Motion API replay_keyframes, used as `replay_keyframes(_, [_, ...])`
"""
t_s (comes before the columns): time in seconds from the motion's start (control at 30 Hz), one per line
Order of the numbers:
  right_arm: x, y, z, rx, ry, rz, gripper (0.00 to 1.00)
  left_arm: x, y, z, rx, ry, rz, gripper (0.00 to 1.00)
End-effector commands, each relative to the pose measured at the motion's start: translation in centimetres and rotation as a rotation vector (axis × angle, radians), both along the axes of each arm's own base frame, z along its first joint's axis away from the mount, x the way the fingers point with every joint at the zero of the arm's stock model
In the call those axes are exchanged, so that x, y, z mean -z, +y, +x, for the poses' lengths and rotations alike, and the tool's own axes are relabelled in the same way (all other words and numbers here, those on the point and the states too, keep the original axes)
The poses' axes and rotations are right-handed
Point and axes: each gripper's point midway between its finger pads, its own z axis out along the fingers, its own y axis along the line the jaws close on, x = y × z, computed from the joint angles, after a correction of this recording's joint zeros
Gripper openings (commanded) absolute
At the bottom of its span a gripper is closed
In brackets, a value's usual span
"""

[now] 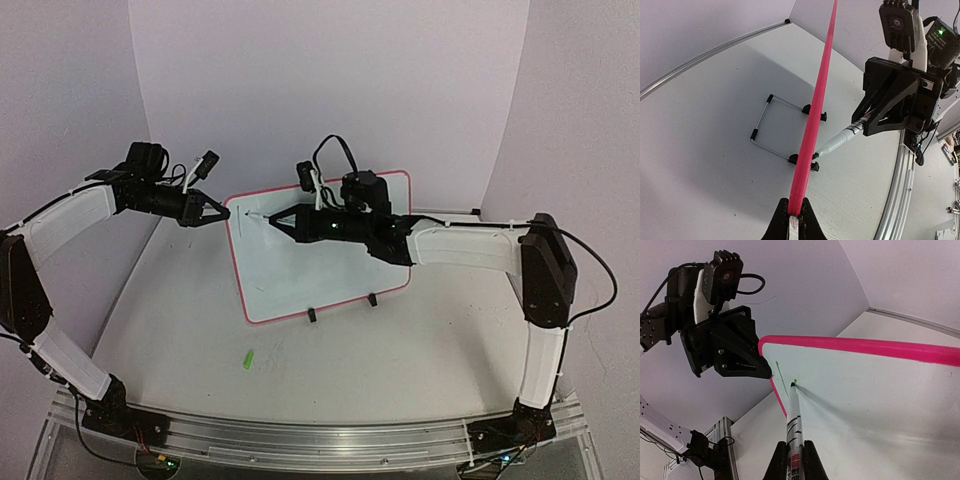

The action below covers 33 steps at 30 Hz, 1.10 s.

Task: Write a sentence on the whiteboard

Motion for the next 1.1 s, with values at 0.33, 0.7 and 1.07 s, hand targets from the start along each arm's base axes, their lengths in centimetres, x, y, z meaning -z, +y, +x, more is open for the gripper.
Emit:
replay_keyframes(0.33, [0.9,0.9,0.4,0.003,0.008,-0.003,0.00,-2.2,0.0,-0.7,0.016,-0.075,-0.024,0.00])
replay_keyframes(0.7, [0.4,-1.3,0.9,0.111,-0.018,-0.006,0.00,-2.3,0.1,-0.8,0.014,-0.078,-0.022,0.00])
replay_keyframes(1.07, [0.9,-2.0,0.6,0.128,-0.015,-0.012,0.00,-2.4,0.1,-0.9,0.014,-0.080,-0.023,0.00])
